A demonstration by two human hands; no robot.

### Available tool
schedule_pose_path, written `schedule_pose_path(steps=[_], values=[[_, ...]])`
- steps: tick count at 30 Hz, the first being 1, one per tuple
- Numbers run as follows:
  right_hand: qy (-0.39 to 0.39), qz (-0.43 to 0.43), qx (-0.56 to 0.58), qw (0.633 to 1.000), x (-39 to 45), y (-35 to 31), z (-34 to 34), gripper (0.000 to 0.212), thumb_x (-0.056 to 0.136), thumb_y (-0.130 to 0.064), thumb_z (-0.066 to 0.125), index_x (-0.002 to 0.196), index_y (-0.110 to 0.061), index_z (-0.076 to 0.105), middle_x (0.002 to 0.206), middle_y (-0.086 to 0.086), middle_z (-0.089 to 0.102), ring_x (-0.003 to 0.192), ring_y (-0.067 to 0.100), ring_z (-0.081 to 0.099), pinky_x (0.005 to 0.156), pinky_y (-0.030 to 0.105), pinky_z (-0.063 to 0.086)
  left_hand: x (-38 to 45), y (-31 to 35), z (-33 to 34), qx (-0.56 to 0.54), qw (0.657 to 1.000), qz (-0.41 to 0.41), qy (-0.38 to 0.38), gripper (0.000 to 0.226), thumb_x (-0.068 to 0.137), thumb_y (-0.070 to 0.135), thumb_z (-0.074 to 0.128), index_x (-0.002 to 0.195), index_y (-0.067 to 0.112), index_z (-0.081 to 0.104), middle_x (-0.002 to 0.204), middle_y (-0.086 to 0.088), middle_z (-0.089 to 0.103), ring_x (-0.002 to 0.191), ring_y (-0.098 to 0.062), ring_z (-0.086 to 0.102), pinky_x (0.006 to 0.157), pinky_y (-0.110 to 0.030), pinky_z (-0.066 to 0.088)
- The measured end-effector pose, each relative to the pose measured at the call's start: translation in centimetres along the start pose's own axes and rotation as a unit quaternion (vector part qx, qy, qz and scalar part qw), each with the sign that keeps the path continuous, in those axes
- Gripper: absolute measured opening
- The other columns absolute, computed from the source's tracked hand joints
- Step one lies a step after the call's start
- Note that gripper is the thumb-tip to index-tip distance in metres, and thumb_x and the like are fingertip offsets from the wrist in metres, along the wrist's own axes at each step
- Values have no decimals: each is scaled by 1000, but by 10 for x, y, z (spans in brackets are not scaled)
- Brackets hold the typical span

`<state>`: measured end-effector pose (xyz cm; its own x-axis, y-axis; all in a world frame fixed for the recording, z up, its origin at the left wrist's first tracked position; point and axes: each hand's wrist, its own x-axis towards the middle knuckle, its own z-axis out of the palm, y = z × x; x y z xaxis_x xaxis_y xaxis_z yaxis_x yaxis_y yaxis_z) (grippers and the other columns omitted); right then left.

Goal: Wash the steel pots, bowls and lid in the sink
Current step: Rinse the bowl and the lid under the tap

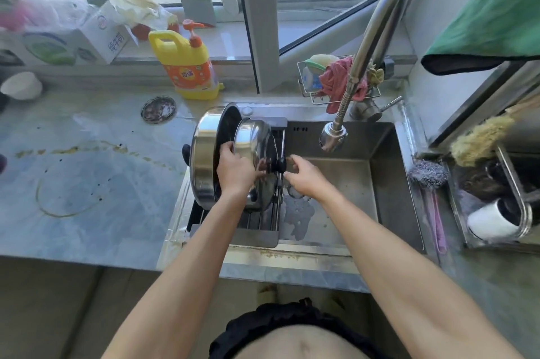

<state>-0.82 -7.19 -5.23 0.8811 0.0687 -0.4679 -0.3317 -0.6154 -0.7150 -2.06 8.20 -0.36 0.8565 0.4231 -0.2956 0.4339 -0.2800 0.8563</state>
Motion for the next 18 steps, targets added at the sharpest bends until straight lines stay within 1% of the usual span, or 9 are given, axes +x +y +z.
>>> schedule_pose_path(steps=[1,4,6,7,9,12,14,16,18], values=[[-2,-2,0,1000,1,0,1,63,99,-25,52,156,-20,25,150,7,42,105,17,54,86,30,47,0,-2,1,6,1000,12,-2,49,103,1,35,149,14,40,105,0,59,83,-9,60,63,-9,52],[2,-11,7,1000,4,-1,2,58,98,-26,54,152,-17,34,144,6,48,106,16,54,84,29,47,0,-8,4,26,998,50,-20,66,96,21,45,159,25,26,139,-10,54,111,-28,68,96,-45,57],[7,-14,11,1000,6,0,0,51,96,-26,57,145,-14,46,138,6,54,113,21,58,94,35,50,-2,-10,4,75,993,83,-34,77,92,29,56,160,27,20,135,-4,52,117,-21,60,107,-41,47],[8,-14,14,1000,7,0,-1,47,95,-25,58,140,-13,51,135,7,57,115,23,59,98,38,49,-3,-9,3,98,989,102,-39,80,93,23,62,161,23,20,129,-3,50,115,-17,54,105,-34,42],[4,-6,26,1000,8,2,-4,44,94,-26,60,135,-11,55,132,7,60,115,26,61,101,41,48,-2,-12,2,134,981,137,-31,78,92,8,69,158,20,28,120,-7,51,107,-17,50,99,-35,47],[2,6,37,999,8,6,-7,44,94,-26,60,134,-9,56,131,7,61,112,25,63,101,44,49,1,-15,2,147,974,170,-34,62,91,5,70,143,19,41,116,-15,53,95,-25,66,90,-40,58],[7,11,41,999,8,8,-8,41,93,-26,60,131,-9,57,127,7,63,110,25,64,99,43,51,0,-13,-2,171,966,186,-48,55,92,8,70,140,18,44,123,-17,53,99,-24,66,92,-32,54],[10,17,46,999,7,8,-8,35,94,-24,59,125,-10,61,120,7,65,104,24,67,94,40,53,2,-14,-6,182,962,197,-49,68,92,10,72,150,19,38,126,-11,53,103,-16,56,90,-26,44],[12,25,59,998,5,9,-7,27,95,-22,57,118,-10,62,112,8,68,93,22,70,83,37,55,3,-14,-8,193,958,205,-46,71,91,8,74,152,18,37,124,-12,56,94,-11,48,84,-16,38]])
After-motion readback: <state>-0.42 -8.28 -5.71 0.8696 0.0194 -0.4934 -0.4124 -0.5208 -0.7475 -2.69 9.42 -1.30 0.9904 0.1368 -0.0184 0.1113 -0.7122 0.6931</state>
